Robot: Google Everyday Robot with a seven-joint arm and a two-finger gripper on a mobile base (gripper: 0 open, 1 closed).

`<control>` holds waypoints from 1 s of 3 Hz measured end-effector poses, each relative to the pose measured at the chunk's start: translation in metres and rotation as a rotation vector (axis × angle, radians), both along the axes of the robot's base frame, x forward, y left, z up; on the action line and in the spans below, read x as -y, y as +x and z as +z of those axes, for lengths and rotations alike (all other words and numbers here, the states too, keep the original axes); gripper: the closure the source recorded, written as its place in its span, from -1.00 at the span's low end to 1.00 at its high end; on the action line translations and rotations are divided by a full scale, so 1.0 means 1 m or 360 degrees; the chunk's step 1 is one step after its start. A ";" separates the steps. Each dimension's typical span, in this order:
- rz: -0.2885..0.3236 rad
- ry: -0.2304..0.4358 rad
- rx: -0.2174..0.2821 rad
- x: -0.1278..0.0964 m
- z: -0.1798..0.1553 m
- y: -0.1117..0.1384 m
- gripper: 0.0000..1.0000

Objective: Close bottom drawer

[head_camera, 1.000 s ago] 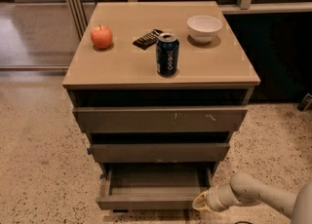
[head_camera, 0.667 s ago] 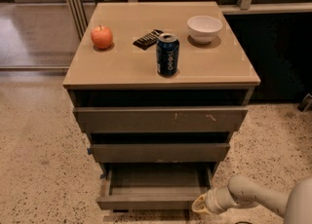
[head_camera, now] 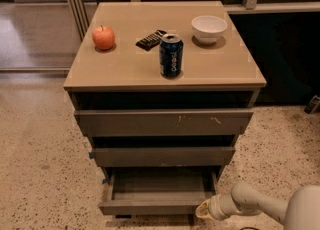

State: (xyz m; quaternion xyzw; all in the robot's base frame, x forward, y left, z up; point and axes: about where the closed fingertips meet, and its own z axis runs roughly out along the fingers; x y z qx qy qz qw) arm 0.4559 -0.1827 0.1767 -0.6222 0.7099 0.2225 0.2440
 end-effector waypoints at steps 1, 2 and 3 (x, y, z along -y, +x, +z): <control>-0.0007 -0.0001 0.0032 0.000 -0.004 0.002 1.00; -0.0046 0.0037 0.0162 0.005 -0.012 0.013 1.00; -0.0141 0.0160 0.0395 0.015 -0.028 0.038 1.00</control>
Offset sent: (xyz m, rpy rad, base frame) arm 0.0558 -0.0346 -0.0348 0.1119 -0.4378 -0.1306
